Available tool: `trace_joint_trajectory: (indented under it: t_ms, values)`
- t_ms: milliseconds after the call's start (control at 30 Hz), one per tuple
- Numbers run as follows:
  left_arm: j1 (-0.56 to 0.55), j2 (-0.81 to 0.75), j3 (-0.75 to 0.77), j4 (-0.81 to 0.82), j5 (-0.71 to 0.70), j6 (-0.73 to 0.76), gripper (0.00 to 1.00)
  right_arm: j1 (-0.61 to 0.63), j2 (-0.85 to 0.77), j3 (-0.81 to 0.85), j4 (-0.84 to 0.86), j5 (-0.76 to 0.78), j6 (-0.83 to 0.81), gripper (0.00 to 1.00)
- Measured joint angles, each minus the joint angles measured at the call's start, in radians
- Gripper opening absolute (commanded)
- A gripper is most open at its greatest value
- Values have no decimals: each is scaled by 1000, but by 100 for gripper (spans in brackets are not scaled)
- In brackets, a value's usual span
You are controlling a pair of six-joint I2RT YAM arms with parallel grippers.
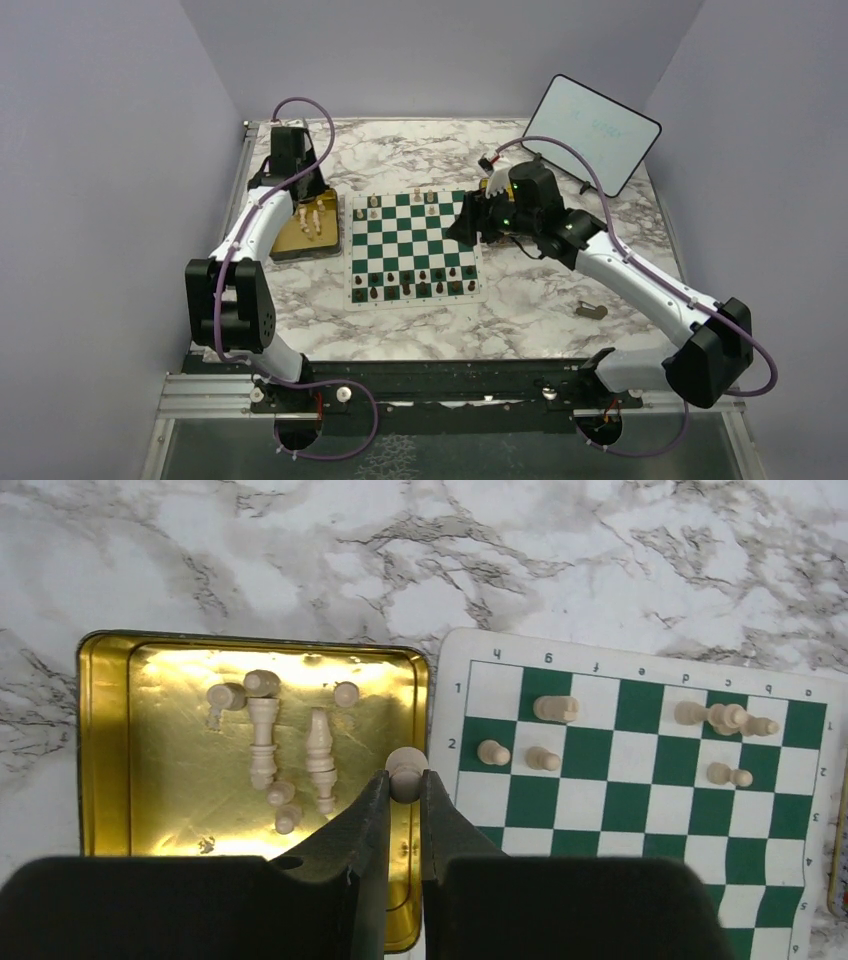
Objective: Set up the chess pieces on the board
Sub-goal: Pick up the chess piece from the storage box, then place the chess piece on the chessboard.
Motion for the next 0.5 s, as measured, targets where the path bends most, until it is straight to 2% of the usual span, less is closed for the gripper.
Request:
trace_joint_trajectory:
  t_ms: [167,500]
  values:
    - [-62,-3,15,-11,26,-2,12,0,-34,-44,-1,23,6,66]
    - [-333,30,72,17,20,-16,12,0,-128,-94,-1,87,23,75]
